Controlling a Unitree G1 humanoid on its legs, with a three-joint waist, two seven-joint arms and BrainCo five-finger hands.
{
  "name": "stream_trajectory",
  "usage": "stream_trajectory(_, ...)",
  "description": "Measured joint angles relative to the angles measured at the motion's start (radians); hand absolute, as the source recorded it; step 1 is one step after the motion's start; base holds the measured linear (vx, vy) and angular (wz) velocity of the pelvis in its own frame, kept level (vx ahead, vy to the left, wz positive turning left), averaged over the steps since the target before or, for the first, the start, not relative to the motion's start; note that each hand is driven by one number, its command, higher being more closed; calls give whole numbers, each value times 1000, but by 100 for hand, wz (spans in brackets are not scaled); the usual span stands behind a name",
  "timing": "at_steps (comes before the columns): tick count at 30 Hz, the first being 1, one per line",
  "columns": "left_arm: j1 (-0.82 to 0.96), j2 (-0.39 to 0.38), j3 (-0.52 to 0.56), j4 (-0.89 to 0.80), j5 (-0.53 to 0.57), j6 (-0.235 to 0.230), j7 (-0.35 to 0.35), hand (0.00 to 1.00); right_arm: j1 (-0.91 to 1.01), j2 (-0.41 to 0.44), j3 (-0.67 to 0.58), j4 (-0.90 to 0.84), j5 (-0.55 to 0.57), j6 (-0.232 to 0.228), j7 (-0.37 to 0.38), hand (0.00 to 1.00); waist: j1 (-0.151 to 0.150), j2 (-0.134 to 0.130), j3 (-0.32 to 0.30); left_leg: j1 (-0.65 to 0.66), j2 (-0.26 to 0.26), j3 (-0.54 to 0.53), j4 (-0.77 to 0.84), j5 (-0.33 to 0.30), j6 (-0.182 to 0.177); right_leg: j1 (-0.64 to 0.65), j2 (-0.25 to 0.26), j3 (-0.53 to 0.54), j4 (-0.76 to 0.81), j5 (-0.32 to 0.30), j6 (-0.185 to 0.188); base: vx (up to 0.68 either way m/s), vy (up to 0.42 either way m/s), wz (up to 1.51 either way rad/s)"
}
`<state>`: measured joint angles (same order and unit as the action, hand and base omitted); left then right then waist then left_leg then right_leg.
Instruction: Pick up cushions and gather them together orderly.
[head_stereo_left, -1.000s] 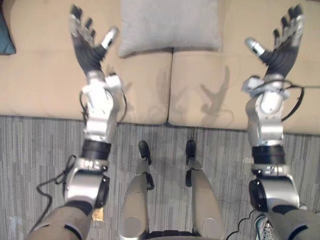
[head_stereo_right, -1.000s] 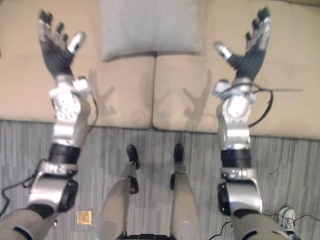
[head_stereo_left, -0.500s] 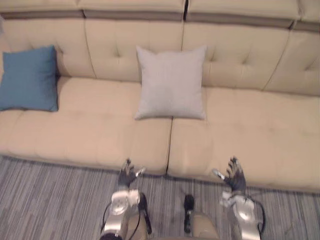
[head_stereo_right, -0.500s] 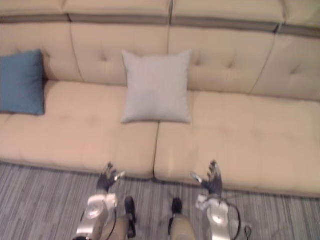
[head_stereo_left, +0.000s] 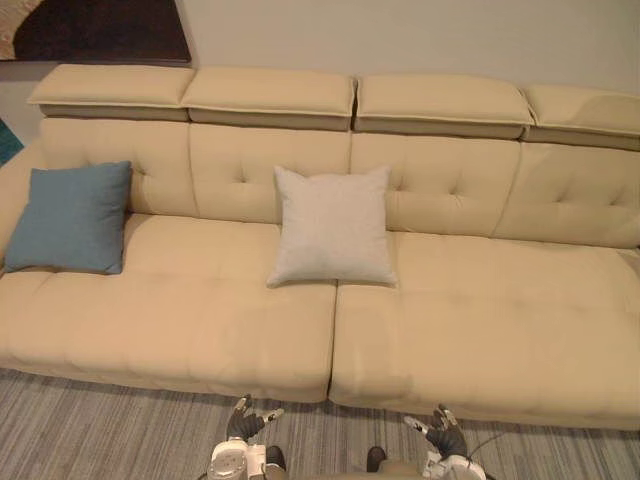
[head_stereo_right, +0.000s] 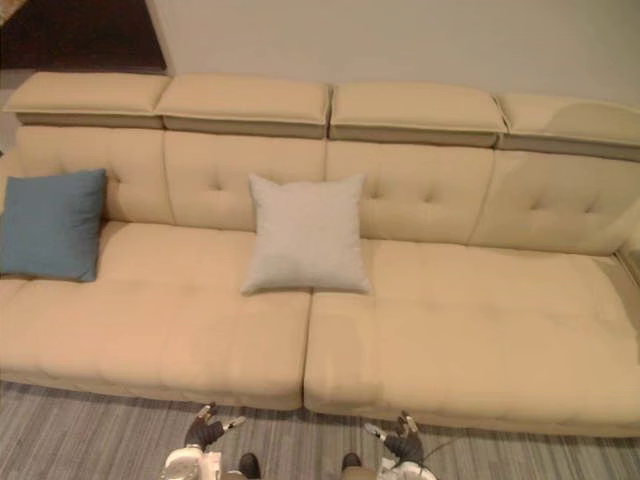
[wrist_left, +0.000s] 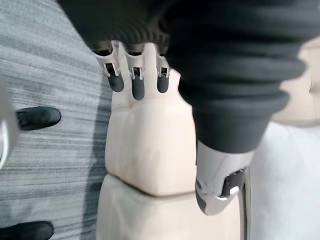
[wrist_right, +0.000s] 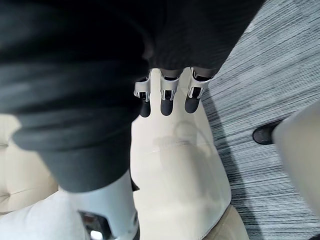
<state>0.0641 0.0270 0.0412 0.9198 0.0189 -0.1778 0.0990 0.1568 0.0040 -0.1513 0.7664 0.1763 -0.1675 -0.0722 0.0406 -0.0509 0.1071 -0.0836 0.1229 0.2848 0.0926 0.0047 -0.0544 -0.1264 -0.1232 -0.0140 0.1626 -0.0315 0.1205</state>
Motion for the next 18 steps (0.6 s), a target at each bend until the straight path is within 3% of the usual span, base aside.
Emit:
stream_trajectory(2, 0, -16, 9, -6, -1, 4, 2, 0, -22, 6, 4, -2, 3, 1, -5, 0, 9, 16, 10, -34, 27, -17, 28, -7, 4, -67, -1, -12, 309, -118, -23, -86, -7, 15)
stream_trajectory(3, -3, -11, 9, -7, -3, 8, 3, 0, -9, 11, 7, 4, 11, 1, -5, 0, 6, -1, 0, -40, 22, -43, 45, -5, 4, -60, -19, -12, 483, -174, 19, -63, -76, 58)
stream_trajectory(4, 8, 0, 10, -21, -4, 11, 4, 0, -3, 21, 7, 21, 22, 2, -5, 0, 10, -28, -17, -59, 12, -60, 65, 6, -6, -30, -43, -4, 567, -191, 35, -49, -162, 57)
stream_trajectory(5, 16, 12, 13, -36, -4, 11, 6, 0, -3, 28, 7, 40, 22, 2, -5, 0, 18, -57, -33, -85, 1, -65, 100, 13, -15, -19, -52, 13, 561, -216, 68, -92, -176, 39)
stream_trajectory(6, 8, 7, 18, -44, -5, 17, 6, 0, -22, 29, 6, 44, 22, 2, -5, 0, 26, -56, -39, -125, 7, -71, 129, 15, -13, -43, -28, 4, 549, -217, 71, -165, -120, 25)
stream_trajectory(8, 22, -38, 12, -51, -8, 15, 6, 0, -33, -5, -2, 46, 22, 1, -11, 0, 41, -9, -53, -154, 22, -78, 102, 43, -23, 4, 8, 36, 483, -276, 78, -188, -67, 17)
stream_trajectory(9, 14, -39, 9, -70, -13, 15, 8, 0, -50, -2, 1, 45, 22, 1, -12, 0, 49, -30, -36, -177, 2, -73, 117, 61, -13, 9, -5, 56, 465, -334, 24, -192, -150, 5)
stream_trajectory(10, 2, -41, 9, -70, -20, 17, 12, 0, -58, -3, 2, 47, 23, 2, -13, 0, 52, -32, -31, -201, 7, -73, 130, 68, -18, 6, 1, 50, 430, -363, -1, -270, -219, -6)
stream_trajectory(12, -14, -47, -5, -63, -30, 17, 18, 0, -101, -10, 7, 46, 32, -2, -22, 0, 67, 9, -9, -244, 43, -87, 135, 102, -38, 30, 41, 19, 326, -389, -54, -279, -170, -5)
stream_trajectory(13, -18, -50, -18, -49, -39, 17, 19, 0, -113, -18, 5, 47, 40, -4, -29, 0, 55, 57, 19, -243, 74, -119, 115, 136, -43, 44, 79, -18, 311, -363, -81, -346, -143, 32)
stream_trajectory(14, -16, -53, -30, -45, -42, 17, 22, 0, -111, -20, 6, 61, 42, -2, -35, 0, 48, 75, 23, -231, 89, -134, 75, 157, -42, 38, 97, -37, 316, -355, -91, -358, -133, 42)
stream_trajectory(15, -16, -54, -30, -44, -42, 17, 24, 0, -106, -20, 6, 75, 42, -2, -39, 0, 47, 79, 23, -219, 98, -127, 46, 148, -48, 40, 105, -48, 314, -348, -102, -341, -95, 45)
stream_trajectory(16, -15, -54, -27, -45, -42, 17, 25, 0, -90, -12, 4, 81, 42, 5, -46, 0, 44, 65, 26, -215, 102, -112, 24, 99, -68, 43, 92, -75, 288, -326, -123, -289, -50, 36)
stream_trajectory(18, -19, -51, -26, -47, -41, 16, 25, 0, -82, -17, -4, 82, 42, 8, -53, 0, 39, 55, 32, -224, 91, -102, 146, 92, -60, 38, 66, -81, 257, -290, -133, -255, -18, 20)
